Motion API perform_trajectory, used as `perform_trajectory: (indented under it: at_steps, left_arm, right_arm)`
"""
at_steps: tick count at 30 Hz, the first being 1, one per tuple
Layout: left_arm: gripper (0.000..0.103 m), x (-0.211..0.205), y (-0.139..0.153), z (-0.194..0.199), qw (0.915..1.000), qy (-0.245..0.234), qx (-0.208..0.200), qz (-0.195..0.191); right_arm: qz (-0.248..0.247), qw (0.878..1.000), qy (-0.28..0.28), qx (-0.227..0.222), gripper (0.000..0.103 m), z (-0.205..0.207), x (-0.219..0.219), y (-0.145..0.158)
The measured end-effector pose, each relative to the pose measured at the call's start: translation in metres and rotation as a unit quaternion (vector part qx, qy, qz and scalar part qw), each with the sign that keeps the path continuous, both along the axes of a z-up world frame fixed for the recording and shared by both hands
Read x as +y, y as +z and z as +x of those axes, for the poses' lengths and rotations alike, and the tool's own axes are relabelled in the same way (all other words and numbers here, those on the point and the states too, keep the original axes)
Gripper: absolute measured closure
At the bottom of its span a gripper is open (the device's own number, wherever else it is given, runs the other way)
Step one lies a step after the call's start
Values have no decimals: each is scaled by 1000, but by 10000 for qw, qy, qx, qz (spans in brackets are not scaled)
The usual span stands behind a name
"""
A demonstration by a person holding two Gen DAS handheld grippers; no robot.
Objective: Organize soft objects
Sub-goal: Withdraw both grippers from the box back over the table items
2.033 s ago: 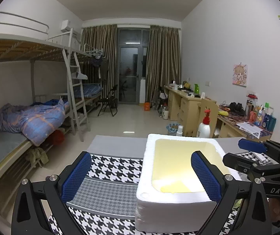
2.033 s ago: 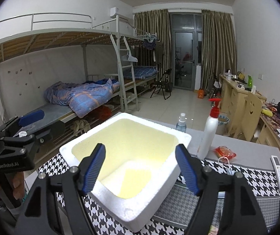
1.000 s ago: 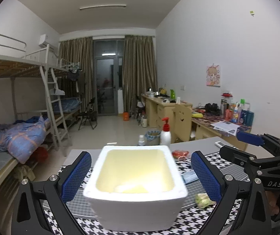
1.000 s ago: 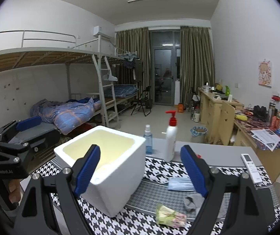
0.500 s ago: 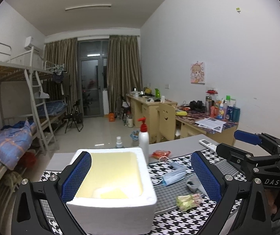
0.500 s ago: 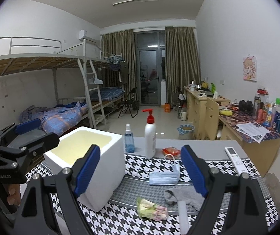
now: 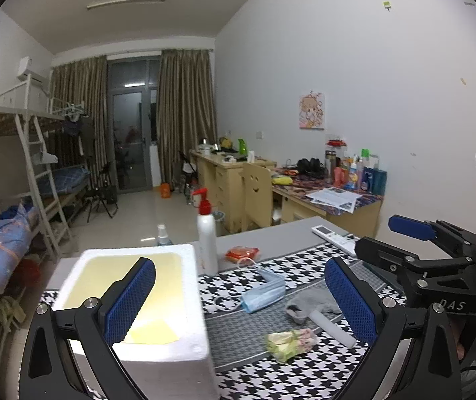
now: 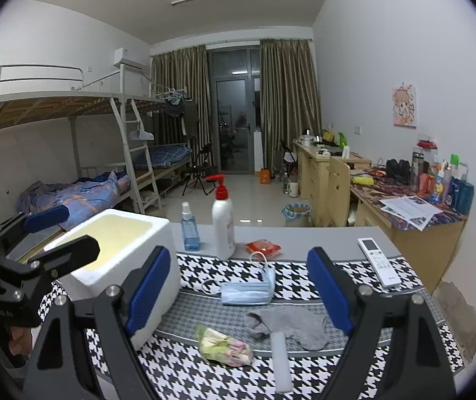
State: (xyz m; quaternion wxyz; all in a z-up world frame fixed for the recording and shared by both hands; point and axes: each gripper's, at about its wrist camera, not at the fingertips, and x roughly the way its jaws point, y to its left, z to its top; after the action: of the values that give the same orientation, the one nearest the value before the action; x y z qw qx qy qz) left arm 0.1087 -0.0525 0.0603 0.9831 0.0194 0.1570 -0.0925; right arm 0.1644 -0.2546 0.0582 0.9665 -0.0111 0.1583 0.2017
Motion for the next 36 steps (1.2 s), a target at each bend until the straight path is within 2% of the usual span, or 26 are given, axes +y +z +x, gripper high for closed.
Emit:
perform_trajectory:
  at_steps: [20, 29, 33, 36]
  left_arm:
    - [1, -36, -29, 36, 9974, -283, 652, 108]
    - [1, -47, -49, 55, 9948, -224, 995, 54]
    - [1, -56, -55, 55, 9956, -73, 878, 312]
    - [1, -61, -54, 57, 9955, -31, 880, 346]
  right_arm:
    - [-65, 9985, -129, 529, 16, 38, -30, -23]
    - [-157, 9968, -74, 782, 16, 56, -36, -33]
    - [-203, 9959, -52, 883, 16, 62, -38, -37]
    - [-200, 9955, -59, 923, 16, 66, -42, -38]
